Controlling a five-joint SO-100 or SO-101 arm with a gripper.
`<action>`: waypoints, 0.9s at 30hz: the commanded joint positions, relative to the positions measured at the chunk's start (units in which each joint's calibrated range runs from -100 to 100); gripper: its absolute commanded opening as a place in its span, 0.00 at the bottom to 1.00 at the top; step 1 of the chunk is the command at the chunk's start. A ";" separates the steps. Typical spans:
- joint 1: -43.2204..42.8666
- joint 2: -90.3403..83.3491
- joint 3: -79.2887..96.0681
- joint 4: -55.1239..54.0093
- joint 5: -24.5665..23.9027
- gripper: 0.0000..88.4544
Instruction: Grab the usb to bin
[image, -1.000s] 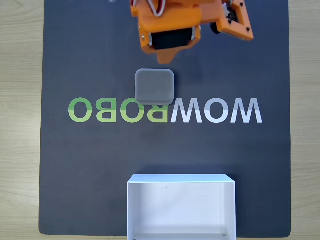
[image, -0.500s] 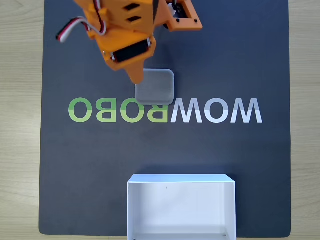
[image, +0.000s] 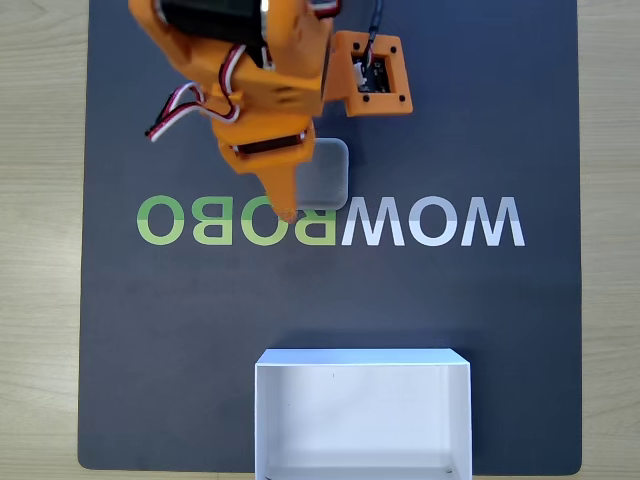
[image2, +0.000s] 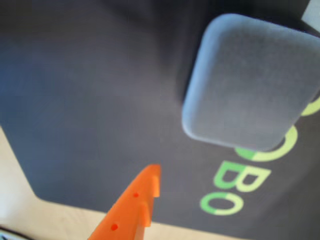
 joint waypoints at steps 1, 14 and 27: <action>-2.18 0.70 -2.31 -0.20 -1.89 0.52; -5.71 8.33 -2.22 -3.78 -2.57 0.53; -5.71 10.62 7.81 -12.69 -2.52 0.52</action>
